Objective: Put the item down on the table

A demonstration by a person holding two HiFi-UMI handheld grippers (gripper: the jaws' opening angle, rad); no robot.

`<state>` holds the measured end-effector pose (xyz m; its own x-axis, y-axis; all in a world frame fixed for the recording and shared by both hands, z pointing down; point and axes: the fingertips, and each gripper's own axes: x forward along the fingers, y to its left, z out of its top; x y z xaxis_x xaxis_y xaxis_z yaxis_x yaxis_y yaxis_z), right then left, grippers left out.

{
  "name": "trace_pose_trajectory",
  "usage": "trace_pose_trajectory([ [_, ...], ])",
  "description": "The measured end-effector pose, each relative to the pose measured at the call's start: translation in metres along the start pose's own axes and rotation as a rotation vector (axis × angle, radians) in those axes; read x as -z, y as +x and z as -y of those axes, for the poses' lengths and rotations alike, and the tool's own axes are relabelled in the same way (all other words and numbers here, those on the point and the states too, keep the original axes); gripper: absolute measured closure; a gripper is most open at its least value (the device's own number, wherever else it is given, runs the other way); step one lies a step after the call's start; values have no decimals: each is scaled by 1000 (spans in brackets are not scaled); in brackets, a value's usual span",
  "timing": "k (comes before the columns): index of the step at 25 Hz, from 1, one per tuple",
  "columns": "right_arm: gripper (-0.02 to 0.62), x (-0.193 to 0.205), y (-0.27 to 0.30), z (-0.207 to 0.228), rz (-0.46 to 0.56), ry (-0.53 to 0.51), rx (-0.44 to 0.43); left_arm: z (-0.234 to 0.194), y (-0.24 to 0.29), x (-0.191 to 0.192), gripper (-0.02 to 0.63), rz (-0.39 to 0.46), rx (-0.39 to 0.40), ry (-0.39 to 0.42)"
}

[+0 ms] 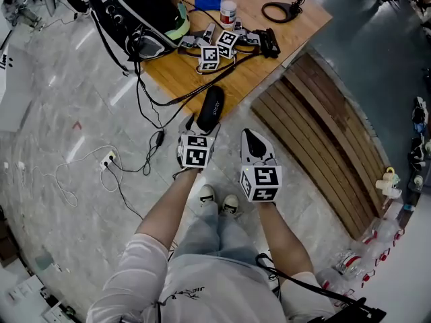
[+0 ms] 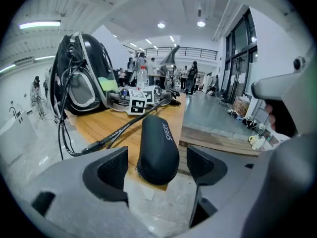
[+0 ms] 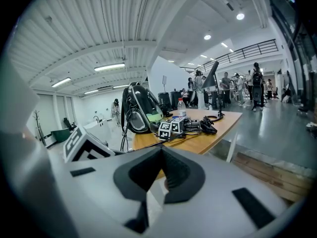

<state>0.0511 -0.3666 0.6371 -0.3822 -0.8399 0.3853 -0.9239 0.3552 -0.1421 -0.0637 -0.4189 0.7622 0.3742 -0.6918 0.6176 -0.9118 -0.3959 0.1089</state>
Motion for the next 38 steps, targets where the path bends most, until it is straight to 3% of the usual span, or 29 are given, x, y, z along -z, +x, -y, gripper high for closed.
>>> trace_pose_trajectory([
  [3, 592, -7, -11, -6, 6, -2, 3, 3, -47, -27, 250, 103, -31, 32],
  [9, 592, -44, -77, -42, 33, -23, -37, 52, -167, -68, 462, 278, 15, 119],
  [11, 592, -57, -102, -53, 57, -23, -48, 67, -197, -75, 554, 316, 23, 114],
  [13, 592, -67, -128, -64, 78, -23, -49, 81, -224, -80, 600, 345, 25, 93],
  [21, 592, -94, -186, -87, 160, -33, -31, 124, -307, -96, 600, 442, 26, 5],
  [28, 592, -95, -208, -86, 170, -35, -22, 136, -315, -110, 600, 478, 19, 77],
  [38, 592, -81, -218, -83, 158, -45, -34, 148, -319, -105, 600, 472, 24, 77],
])
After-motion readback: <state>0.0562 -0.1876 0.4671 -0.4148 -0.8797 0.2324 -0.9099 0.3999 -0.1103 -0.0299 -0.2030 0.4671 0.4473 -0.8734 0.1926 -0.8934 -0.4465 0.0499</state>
